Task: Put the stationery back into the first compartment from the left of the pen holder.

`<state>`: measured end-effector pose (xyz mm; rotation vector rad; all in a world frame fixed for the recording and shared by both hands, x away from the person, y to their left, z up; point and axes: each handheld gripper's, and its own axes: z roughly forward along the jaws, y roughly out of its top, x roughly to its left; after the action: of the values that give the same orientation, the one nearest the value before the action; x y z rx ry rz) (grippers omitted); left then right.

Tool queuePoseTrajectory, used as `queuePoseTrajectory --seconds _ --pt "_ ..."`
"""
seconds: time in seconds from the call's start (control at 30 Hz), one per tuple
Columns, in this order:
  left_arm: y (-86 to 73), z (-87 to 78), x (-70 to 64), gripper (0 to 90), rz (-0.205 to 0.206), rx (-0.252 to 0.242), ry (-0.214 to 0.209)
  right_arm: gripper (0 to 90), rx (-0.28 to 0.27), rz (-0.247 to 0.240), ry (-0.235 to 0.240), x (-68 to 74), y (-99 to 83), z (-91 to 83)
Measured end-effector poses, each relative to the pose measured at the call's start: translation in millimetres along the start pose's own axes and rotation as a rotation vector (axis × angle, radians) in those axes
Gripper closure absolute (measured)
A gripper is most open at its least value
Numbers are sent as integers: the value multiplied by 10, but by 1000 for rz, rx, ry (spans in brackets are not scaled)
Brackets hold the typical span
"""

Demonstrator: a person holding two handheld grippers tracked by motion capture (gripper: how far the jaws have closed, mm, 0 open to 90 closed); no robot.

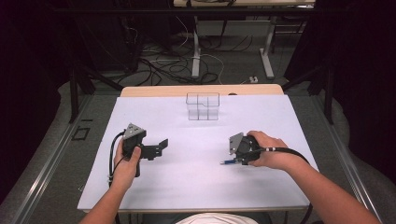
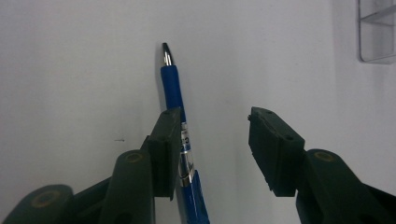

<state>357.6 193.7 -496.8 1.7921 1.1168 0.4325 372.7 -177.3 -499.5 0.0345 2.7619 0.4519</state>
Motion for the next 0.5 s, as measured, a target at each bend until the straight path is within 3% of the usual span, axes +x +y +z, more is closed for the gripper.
queuePoseTrajectory --seconds 0.37,0.47,0.5 --pt "-3 5 10 2 2 -3 3 628 40 -52 53 52 65 101" --pt "-2 -5 28 2 -1 -1 8 642 47 -85 58 62 86 136" --pt "0 -10 37 2 2 -1 12 646 51 -66 68 79 99 141"
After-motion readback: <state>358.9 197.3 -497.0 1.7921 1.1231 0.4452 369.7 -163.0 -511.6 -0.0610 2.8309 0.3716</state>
